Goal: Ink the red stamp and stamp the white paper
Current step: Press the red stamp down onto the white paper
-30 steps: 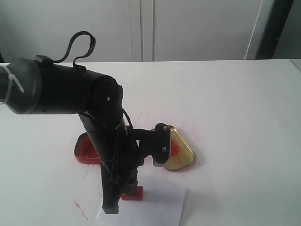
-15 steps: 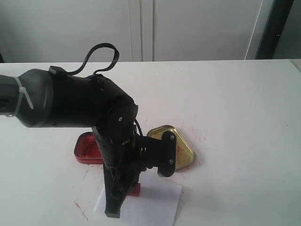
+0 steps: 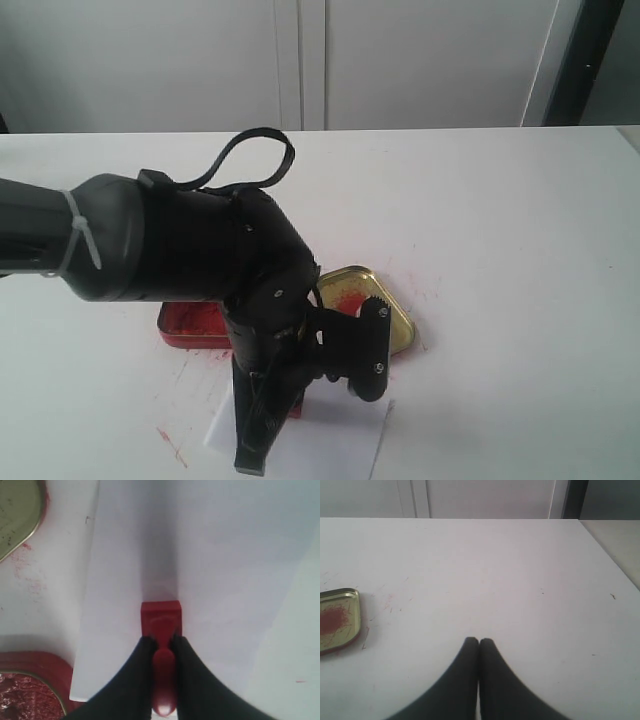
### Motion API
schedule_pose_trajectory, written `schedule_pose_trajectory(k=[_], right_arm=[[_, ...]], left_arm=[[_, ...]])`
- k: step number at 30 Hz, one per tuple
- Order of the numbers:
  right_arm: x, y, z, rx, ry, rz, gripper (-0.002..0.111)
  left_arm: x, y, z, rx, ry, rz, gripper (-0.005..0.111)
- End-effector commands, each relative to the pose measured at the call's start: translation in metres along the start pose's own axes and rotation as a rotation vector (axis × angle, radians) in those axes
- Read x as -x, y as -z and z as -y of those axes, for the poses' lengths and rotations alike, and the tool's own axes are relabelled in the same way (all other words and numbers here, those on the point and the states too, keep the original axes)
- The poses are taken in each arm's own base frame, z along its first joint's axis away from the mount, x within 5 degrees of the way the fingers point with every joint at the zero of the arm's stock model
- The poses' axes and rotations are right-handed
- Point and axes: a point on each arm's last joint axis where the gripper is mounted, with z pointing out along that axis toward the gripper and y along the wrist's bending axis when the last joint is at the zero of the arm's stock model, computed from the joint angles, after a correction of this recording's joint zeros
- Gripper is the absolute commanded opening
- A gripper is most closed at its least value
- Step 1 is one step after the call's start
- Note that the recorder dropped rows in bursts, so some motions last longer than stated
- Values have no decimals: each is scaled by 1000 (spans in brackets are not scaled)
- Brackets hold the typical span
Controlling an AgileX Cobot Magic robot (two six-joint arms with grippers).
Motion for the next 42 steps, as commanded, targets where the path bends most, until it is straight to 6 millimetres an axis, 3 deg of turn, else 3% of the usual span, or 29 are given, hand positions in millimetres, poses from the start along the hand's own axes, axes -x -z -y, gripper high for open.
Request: schedule_pose_trajectory(k=[1,18,34,42], right_arm=[[-1,0,0,1,-2,12,0],[-1,0,0,1,-2,12,0],[-1,0,0,1,-2,12,0],[-1,0,0,1,-2,12,0]], left_arm=[[-1,0,3,1,13,-26,0],[-3,0,1,23,41,-41,0],[13,4,16,59,8,-59,0],[10,2,16,90,29,-86,0]])
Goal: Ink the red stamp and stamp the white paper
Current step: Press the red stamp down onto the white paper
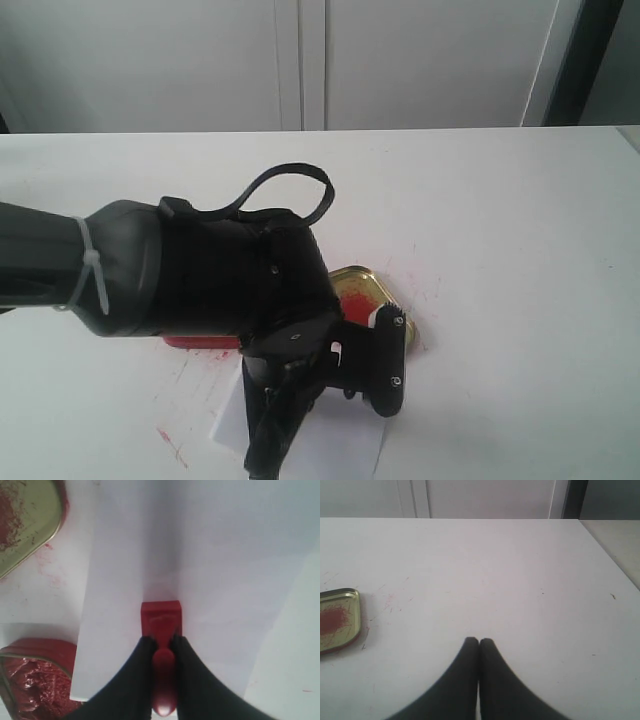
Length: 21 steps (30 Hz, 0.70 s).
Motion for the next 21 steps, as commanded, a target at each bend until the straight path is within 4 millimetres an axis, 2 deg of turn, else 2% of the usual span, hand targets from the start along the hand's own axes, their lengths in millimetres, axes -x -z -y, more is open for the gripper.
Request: schedule_pose_trajectory(k=[1,21], right_arm=[[-1,0,0,1,-2,12,0],[-1,0,0,1,-2,12,0]], left_arm=[[-5,-3,6,-14,11,-37,0],[1,-2,14,49,-1,-65,0]])
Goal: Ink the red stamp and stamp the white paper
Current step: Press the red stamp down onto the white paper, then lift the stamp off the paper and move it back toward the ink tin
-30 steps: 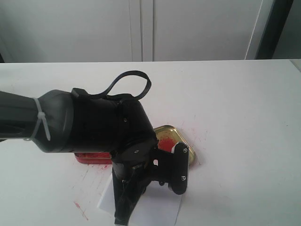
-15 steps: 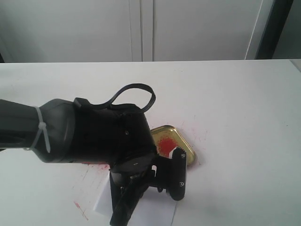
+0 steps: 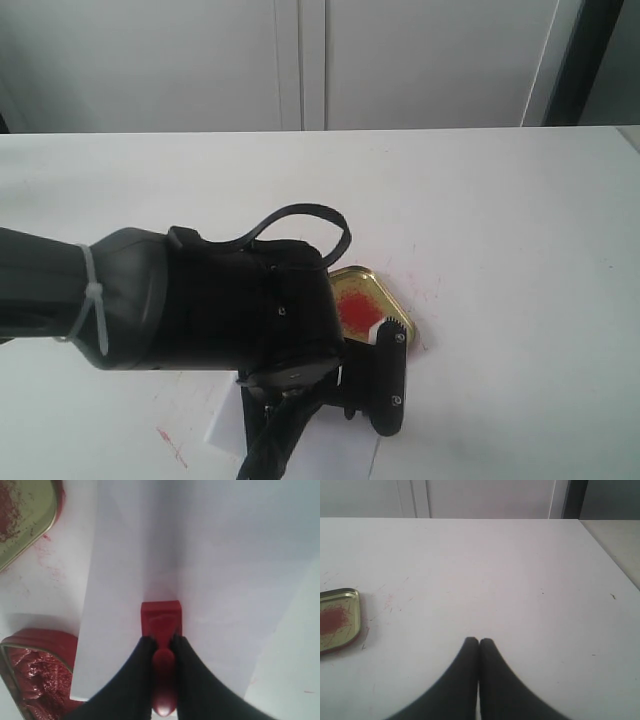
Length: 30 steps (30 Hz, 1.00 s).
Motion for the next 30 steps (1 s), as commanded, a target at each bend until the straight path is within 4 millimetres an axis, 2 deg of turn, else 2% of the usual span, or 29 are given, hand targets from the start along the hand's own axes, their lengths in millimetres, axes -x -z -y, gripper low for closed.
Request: schedule_pose_trajectory(k=[1,12,17,23,30], right_arm=[[-1,0,0,1,-2,12,0],[-1,0,0,1,-2,12,0],[-1,0,0,1,-2,12,0],[-1,0,0,1,-2,12,0],[-1,0,0,1,-2,12,0]], left_arm=[[-2,1,2,-4,5,-28,0],[-7,25,-3,8,60,34,0],[-12,26,-10,-92,131,66,0],[-20,31,-28,-205,213,116,0],[-34,24,-40,-290,319,137,0]])
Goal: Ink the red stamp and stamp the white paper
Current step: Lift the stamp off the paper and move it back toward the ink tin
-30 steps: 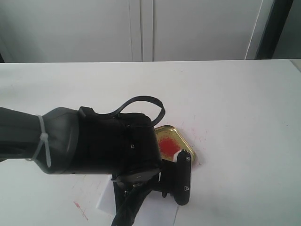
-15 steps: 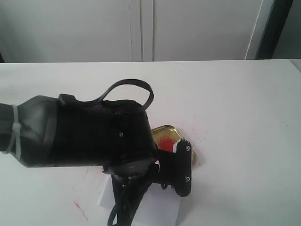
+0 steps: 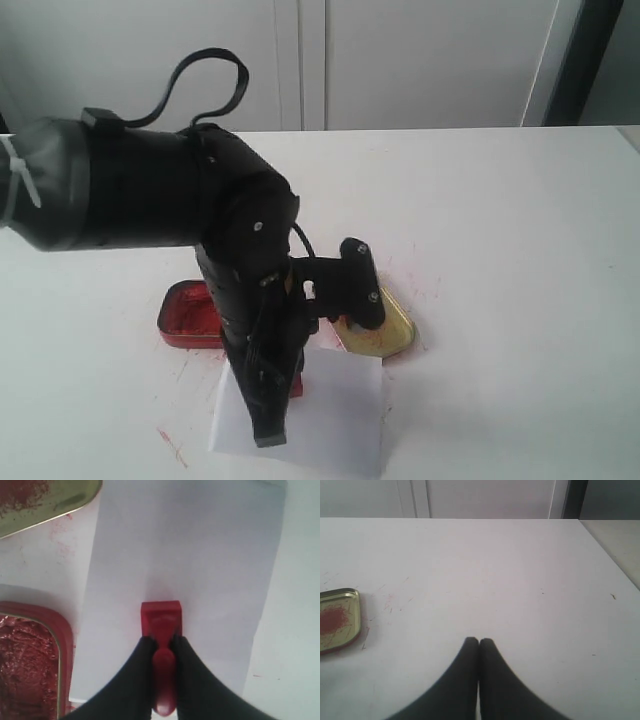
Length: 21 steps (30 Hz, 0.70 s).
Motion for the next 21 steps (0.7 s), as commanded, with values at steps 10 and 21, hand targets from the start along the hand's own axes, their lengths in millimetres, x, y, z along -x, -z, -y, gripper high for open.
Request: schedule_pose_trajectory(k=[10,21], right_arm=[[-1,0,0,1,-2,12,0],[-1,0,0,1,-2,12,0]], left_arm=[[-13,-4,-14,-170,164,38,0],[-15,-5,-17,-170,176,41,0]])
